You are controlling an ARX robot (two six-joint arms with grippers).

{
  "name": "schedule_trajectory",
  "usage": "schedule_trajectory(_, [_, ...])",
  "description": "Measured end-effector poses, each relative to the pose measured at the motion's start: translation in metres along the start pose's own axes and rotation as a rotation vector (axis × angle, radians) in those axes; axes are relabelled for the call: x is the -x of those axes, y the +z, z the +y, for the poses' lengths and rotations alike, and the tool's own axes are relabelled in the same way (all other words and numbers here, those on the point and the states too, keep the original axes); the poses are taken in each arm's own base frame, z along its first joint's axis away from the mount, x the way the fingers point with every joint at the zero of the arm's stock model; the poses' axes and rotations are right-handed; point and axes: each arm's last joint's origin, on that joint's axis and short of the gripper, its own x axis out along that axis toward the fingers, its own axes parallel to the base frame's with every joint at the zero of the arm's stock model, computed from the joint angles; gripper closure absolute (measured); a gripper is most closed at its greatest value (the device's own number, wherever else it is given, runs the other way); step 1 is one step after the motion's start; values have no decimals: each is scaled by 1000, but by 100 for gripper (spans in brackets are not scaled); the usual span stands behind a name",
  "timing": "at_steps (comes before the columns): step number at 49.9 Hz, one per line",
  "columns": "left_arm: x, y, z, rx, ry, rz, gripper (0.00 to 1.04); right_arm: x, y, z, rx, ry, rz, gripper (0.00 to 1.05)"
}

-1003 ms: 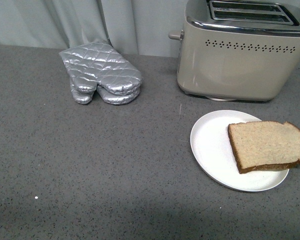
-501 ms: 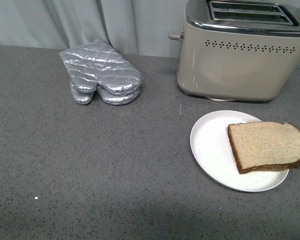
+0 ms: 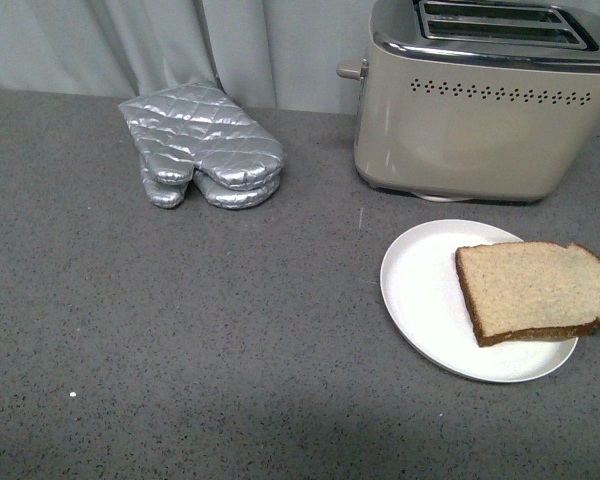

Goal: Put bread into toaster

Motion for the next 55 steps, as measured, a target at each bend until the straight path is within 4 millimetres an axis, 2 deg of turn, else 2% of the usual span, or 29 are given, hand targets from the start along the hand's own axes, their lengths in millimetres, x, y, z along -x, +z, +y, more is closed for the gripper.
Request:
schedule_trajectory(6, [0, 0, 0, 0, 0, -1, 67, -19, 1, -9, 75, -57, 180, 10])
schedule_trajectory(12, [0, 0, 0, 0, 0, -1, 45, -53, 5, -22, 38, -8, 294, 10])
schedule_trajectory(14, [0, 0, 0, 0, 0, -1, 36, -71, 4, -29, 14, 13, 352, 10])
schedule_trajectory(16, [0, 0, 0, 0, 0, -1, 27, -89, -1, -36, -22, 43, 442, 10])
schedule_trajectory(23, [0, 0, 0, 0, 0, -1, 6, -129, -24, -48, -147, 122, 647, 10])
schedule_trajectory(27, [0, 0, 0, -2, 0, -1, 7, -152, -41, -53, -240, 185, 761, 10])
schedule_trajectory(37, [0, 0, 0, -2, 0, -1, 7, -191, -74, -55, -336, 195, 911, 10])
schedule_trajectory(49, [0, 0, 0, -2, 0, -1, 7, -217, -106, -42, -456, 238, 1011, 10])
schedule_trajectory(51, [0, 0, 0, -2, 0, -1, 7, -221, -109, -40, -463, 227, 1020, 14])
schedule_trajectory(55, [0, 0, 0, -2, 0, -1, 7, -226, -114, -37, -468, 212, 1037, 28])
